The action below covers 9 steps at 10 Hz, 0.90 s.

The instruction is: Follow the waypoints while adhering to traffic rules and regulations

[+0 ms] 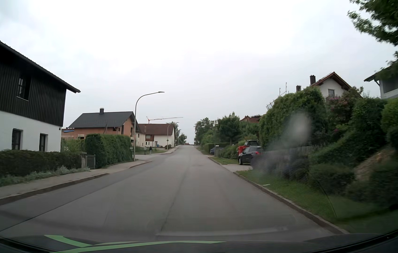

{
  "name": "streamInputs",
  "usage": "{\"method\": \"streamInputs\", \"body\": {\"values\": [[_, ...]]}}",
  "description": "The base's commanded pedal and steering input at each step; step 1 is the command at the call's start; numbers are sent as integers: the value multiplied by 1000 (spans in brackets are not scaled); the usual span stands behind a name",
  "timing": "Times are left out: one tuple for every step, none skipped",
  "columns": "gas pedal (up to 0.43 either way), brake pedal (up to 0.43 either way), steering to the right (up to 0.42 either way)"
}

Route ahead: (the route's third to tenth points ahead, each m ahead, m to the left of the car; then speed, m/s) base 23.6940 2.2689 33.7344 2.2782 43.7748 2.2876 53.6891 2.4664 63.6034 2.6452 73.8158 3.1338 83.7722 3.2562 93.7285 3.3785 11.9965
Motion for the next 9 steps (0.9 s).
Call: {"method": "streamInputs", "body": {"values": [[118, 0, -4], [118, 0, -4], [118, 0, -4], [118, 0, -4], [118, 0, -4], [118, 0, -4], [118, 0, -3], [118, 0, -3], [130, 0, -3]]}}
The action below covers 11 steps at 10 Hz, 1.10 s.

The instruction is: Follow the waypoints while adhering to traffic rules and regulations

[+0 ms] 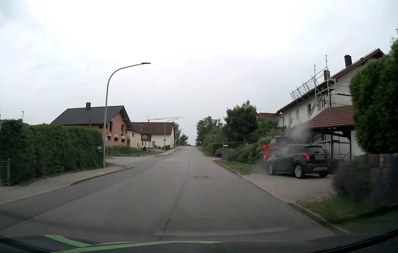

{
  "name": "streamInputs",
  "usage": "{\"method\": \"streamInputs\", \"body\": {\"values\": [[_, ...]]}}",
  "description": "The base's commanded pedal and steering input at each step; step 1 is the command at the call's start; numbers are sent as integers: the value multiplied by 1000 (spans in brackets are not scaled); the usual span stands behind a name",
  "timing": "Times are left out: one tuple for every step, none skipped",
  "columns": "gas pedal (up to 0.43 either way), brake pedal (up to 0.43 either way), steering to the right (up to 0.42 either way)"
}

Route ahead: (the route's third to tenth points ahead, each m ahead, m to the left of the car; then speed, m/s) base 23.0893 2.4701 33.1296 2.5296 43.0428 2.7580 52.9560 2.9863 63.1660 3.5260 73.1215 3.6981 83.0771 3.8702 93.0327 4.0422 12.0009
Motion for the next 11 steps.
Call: {"method": "streamInputs", "body": {"values": [[130, 0, -2], [130, 0, -2], [130, 0, -2], [130, 0, -2], [138, 0, -2], [138, 0, -2], [150, 0, -2], [157, 0, -2], [157, 0, -2], [157, 0, -2], [169, 0, -2]]}}
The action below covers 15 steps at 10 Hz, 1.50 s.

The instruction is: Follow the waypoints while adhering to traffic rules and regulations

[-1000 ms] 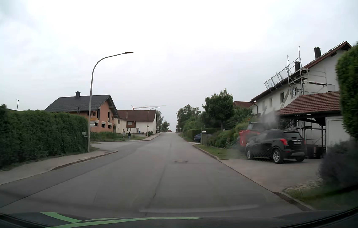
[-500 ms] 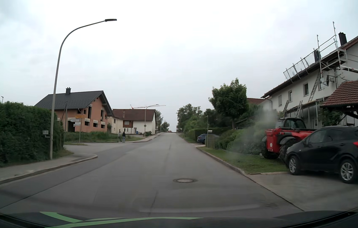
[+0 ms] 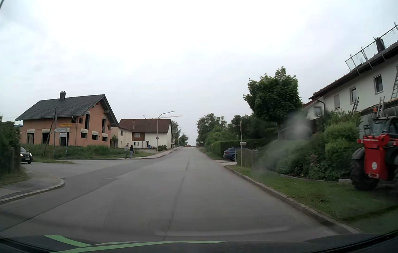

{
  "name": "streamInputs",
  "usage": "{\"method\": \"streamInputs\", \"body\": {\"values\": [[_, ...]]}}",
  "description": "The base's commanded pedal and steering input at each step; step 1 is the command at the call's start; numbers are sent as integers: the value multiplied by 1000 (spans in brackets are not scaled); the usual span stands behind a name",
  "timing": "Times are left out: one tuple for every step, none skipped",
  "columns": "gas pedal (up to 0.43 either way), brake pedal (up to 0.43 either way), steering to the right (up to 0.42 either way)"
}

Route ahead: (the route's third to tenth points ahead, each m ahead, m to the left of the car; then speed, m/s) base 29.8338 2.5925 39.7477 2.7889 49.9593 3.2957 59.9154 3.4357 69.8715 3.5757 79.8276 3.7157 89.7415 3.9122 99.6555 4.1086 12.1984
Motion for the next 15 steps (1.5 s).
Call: {"method": "streamInputs", "body": {"values": [[169, 0, -3], [169, 0, -3], [169, 0, -2], [169, 0, -2], [169, 0, -2], [169, 0, -2], [169, 0, -2], [169, 0, -2], [169, 0, -2], [169, 0, -2], [169, 0, -2], [169, 0, -2], [169, 0, -2], [169, 0, -3], [169, 0, -5]]}}
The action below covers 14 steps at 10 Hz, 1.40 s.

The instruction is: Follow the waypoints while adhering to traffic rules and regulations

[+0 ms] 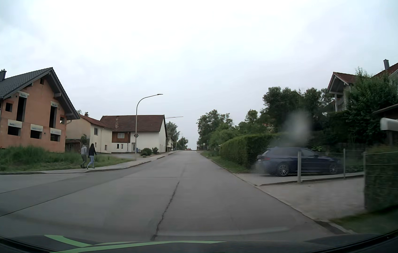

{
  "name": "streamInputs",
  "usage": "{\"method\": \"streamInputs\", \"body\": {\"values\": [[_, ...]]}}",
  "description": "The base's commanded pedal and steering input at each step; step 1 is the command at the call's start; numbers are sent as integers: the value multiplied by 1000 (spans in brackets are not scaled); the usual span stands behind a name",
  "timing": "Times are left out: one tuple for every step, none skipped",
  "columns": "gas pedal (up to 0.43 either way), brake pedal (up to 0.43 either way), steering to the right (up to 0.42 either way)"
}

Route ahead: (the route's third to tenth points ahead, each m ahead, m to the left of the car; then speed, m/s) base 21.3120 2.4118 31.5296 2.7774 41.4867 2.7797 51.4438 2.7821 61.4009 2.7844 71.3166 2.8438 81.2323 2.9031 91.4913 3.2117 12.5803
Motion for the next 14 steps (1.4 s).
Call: {"method": "streamInputs", "body": {"values": [[169, 0, -6], [169, 0, -6], [169, 0, -6], [169, 0, -6], [169, 0, -6], [169, 0, -6], [169, 0, -6], [169, 0, -5], [169, 0, -5], [169, 0, -5], [169, 0, -5], [169, 0, -5], [169, 0, -5], [169, 0, -5]]}}
